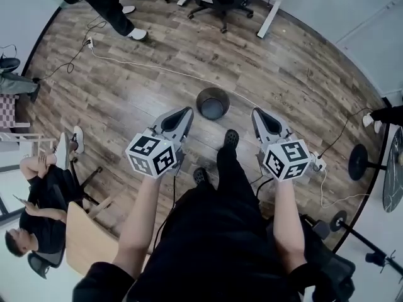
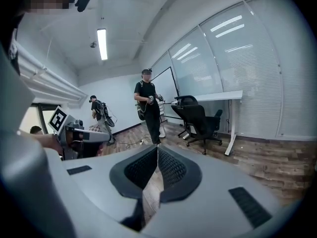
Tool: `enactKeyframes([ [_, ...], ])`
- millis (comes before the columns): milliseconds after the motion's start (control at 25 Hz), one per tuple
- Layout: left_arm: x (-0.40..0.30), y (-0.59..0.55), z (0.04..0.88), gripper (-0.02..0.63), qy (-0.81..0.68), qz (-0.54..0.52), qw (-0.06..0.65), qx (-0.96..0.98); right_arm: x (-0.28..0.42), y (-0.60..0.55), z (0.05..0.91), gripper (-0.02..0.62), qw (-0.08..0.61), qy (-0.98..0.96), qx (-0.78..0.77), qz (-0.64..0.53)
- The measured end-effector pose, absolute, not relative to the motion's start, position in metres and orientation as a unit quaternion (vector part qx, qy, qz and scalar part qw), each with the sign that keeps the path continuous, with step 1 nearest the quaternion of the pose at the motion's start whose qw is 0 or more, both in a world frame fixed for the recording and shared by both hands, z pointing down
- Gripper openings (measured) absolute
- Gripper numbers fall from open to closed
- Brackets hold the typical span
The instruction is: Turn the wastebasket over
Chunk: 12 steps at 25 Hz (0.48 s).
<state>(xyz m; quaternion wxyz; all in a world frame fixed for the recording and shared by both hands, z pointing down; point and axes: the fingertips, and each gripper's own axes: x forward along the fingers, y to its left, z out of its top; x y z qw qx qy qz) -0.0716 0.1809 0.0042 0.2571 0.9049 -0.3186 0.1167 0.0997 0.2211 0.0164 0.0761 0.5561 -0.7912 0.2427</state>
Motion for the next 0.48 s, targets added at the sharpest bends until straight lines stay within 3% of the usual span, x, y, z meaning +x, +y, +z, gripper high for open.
enactKeyframes([
  [480,-0.016,0.117,0.067,0.017,-0.363,0.17,0.308,0.863,0.133,0.128,0.088,0.034,0.111,-0.809,0.484,0.314],
])
